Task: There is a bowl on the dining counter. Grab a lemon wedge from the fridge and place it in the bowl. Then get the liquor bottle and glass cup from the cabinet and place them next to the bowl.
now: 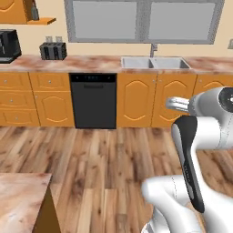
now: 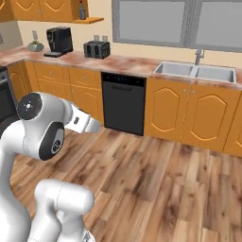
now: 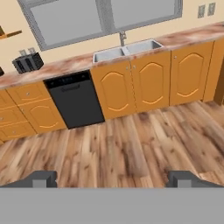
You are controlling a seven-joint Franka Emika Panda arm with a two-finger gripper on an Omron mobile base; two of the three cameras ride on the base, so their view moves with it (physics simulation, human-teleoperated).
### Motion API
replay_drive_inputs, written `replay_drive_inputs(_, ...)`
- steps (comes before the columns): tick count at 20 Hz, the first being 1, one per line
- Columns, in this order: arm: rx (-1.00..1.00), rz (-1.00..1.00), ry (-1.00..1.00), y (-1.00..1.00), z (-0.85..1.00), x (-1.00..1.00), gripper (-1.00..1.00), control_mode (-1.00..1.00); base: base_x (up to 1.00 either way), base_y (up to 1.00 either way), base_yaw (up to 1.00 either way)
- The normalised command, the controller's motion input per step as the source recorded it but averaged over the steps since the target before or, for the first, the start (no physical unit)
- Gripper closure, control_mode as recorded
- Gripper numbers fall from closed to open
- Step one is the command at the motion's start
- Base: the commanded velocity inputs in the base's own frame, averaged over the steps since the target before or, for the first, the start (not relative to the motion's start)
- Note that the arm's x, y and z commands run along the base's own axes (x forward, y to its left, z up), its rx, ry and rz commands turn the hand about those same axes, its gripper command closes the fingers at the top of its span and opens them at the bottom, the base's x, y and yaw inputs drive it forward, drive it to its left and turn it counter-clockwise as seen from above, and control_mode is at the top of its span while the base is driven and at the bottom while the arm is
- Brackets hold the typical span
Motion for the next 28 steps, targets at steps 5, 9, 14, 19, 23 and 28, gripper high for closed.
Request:
replay_drive_inputs(5,0.0,0.0,0.0,0.0,0.0,0.0,-1.0,1.0,1.0,0.0,0.24)
replay_drive_inputs(9,0.0,0.0,0.0,0.0,0.0,0.0,-1.0,1.0,1.0,0.0,0.24)
replay_drive_inputs(14,0.0,0.0,0.0,0.0,0.0,0.0,-1.0,1.0,1.0,0.0,0.21)
replay_drive_inputs(19,0.0,0.0,0.0,0.0,0.0,0.0,-1.0,1.0,1.0,0.0,0.16)
replay_drive_inputs(23,0.0,0.0,0.0,0.0,0.0,0.0,-1.0,1.0,1.0,0.24,0.07)
replay_drive_inputs(28,0.0,0.0,0.0,0.0,0.0,0.0,-1.0,1.0,1.0,0.58,0.0)
